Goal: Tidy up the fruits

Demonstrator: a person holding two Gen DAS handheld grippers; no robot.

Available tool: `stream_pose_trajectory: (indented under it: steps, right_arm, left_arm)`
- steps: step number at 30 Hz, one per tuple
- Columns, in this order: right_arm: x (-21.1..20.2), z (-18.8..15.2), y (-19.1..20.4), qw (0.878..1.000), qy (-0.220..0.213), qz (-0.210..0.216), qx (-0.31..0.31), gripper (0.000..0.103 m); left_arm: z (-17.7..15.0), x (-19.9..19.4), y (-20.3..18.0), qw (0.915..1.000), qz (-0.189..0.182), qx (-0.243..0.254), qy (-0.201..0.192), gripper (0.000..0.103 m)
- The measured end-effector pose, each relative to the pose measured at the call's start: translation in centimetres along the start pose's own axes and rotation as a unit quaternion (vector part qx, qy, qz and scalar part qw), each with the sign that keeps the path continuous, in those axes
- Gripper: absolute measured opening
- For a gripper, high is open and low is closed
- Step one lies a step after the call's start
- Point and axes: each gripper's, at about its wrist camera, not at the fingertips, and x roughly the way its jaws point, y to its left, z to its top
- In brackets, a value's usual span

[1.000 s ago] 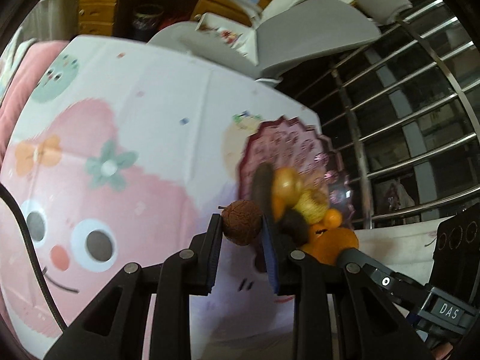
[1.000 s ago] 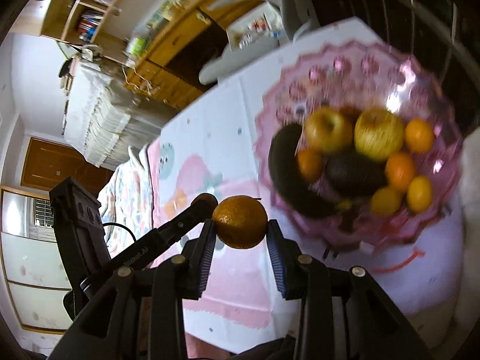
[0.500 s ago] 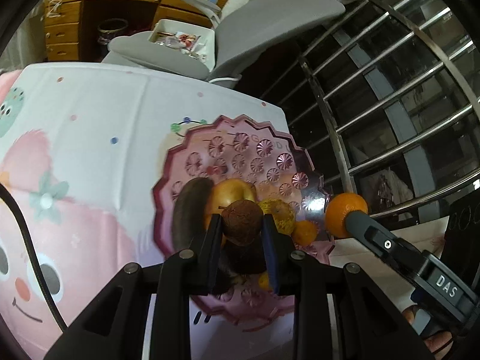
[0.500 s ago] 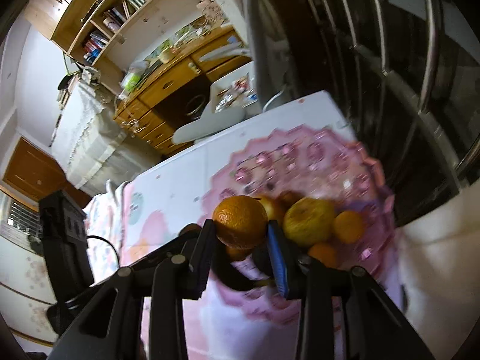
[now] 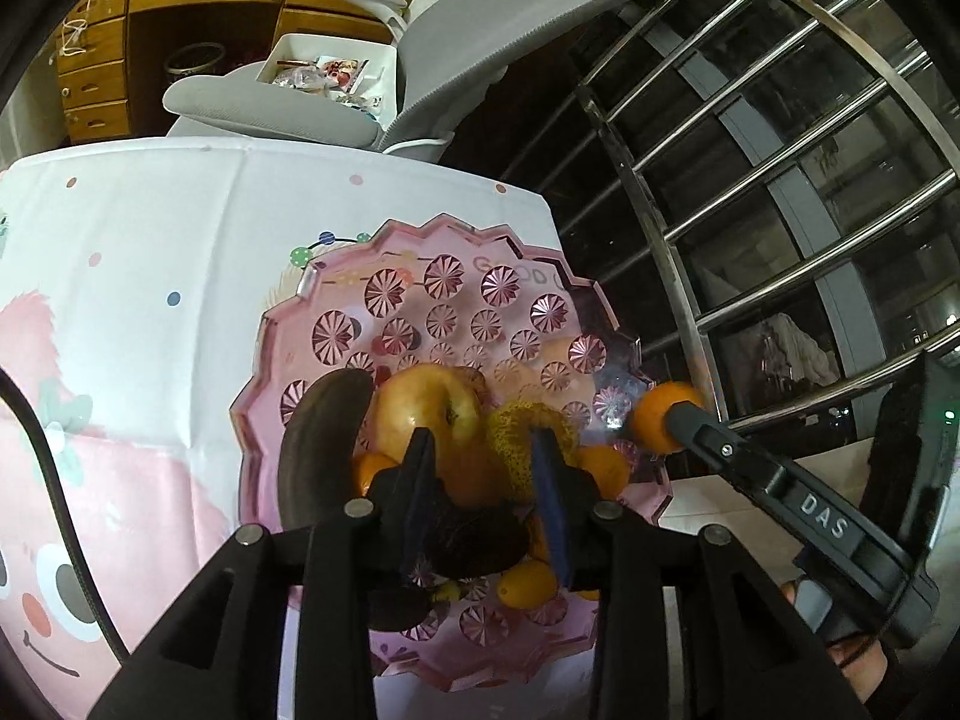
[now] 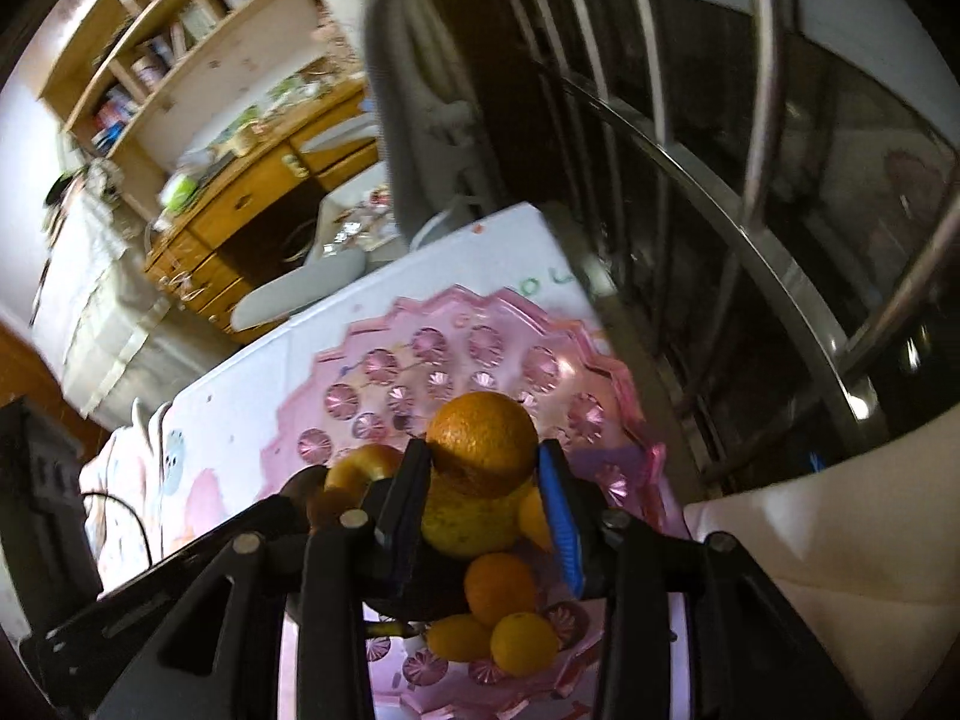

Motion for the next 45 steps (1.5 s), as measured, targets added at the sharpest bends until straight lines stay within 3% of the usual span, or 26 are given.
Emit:
stream_pose_trajectory:
  steps: [5, 13, 17, 22, 26, 30, 36, 41, 45]
  right_arm:
    - [-1.0, -1.1, 0.5, 1.000, -0.010, -0.007, 0.004, 0.048]
    - [-2.9, -6.2, 2.9, 1.000, -0.003, -0.020, -0.011, 0.051]
    - [-4.7, -10.8, 5.0, 0.999, -0.001, -0.025, -0.026, 0.056]
    - [-6.8, -17.3, 7.6, 0.999, 0.033, -0.028, -0.028, 0.064]
    - [-9.1, -22.3, 9.5, 0.998, 0.049, -0.023, -0.043, 0.073]
    - [-11.9, -25.7, 11.6, 0.992, 0.056, -0.019, -0.110, 0.079]
    - [-15.9, -26.4, 13.6, 0.983, 0.038, 0.023, -0.176, 0.092]
    - [-19.2, -25.8, 14.2, 0.982, 0.039, 0.034, -0.180, 0.094]
    - [-22.3, -25.6, 14.4, 0.980, 0.039, 0.029, -0.191, 0.094]
  left_arm:
    - [-1.2, -1.5, 1.3, 0.9999, 0.004, -0.009, -0.003, 0.045]
    - [-5.2, -6.3, 5.1, 0.9994, 0.019, -0.025, -0.014, 0.062]
    - [-8.8, -9.7, 7.1, 0.9992, 0.034, -0.018, -0.011, 0.070]
    - [-13.9, -14.6, 9.6, 0.9978, 0.065, -0.014, 0.002, 0.089]
    - [-17.8, -18.9, 11.4, 0.9961, 0.086, -0.018, 0.010, 0.091]
    - [-20.4, -22.3, 11.8, 0.9960, 0.086, -0.026, 0.009, 0.092]
    - [-21.7, -27.3, 9.6, 0.9931, 0.110, -0.016, -0.036, 0.092]
    - [-21.7, -30.4, 6.3, 0.9890, 0.133, 0.022, -0.060, 0.093]
    - [-22.0, -32.0, 4.3, 0.9886, 0.134, 0.039, -0.057, 0.094]
